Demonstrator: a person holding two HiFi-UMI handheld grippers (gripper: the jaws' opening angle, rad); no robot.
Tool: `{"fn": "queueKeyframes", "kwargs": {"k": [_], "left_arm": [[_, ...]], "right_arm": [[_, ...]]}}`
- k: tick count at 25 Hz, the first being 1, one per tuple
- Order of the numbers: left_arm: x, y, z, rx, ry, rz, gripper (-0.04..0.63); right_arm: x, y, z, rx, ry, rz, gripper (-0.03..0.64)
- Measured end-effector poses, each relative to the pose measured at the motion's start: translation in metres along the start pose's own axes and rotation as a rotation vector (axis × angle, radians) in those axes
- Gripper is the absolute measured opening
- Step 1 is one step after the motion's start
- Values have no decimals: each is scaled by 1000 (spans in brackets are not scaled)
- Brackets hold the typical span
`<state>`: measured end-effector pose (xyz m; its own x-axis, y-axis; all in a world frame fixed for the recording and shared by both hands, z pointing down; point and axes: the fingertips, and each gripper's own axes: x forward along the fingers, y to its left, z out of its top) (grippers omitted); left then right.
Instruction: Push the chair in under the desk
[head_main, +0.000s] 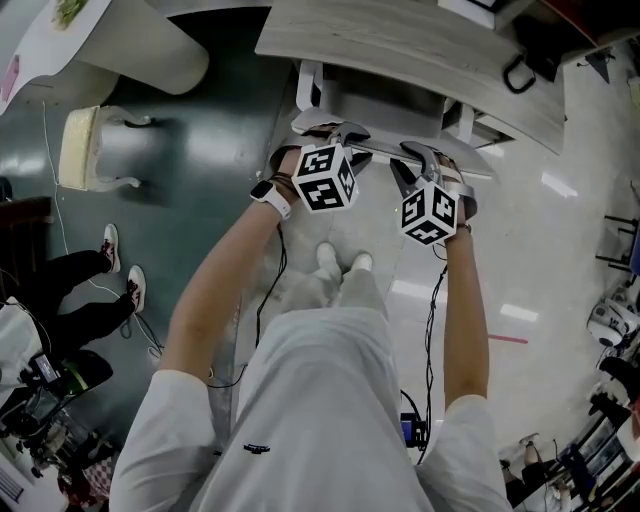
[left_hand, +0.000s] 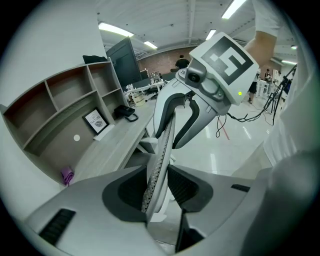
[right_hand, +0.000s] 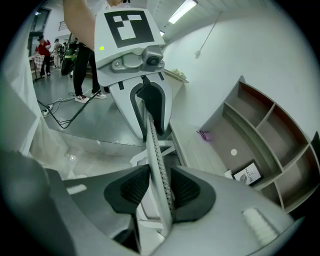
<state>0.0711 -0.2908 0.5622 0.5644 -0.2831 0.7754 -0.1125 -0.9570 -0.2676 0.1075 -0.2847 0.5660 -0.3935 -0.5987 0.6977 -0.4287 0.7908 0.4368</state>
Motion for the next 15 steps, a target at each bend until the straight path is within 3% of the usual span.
{"fn": "queueKeyframes", "kwargs": {"k": [15], "left_arm": [[28, 72, 2, 38, 14, 70, 156]], "right_arm": [[39, -61, 3, 3, 9, -34, 143]]}}
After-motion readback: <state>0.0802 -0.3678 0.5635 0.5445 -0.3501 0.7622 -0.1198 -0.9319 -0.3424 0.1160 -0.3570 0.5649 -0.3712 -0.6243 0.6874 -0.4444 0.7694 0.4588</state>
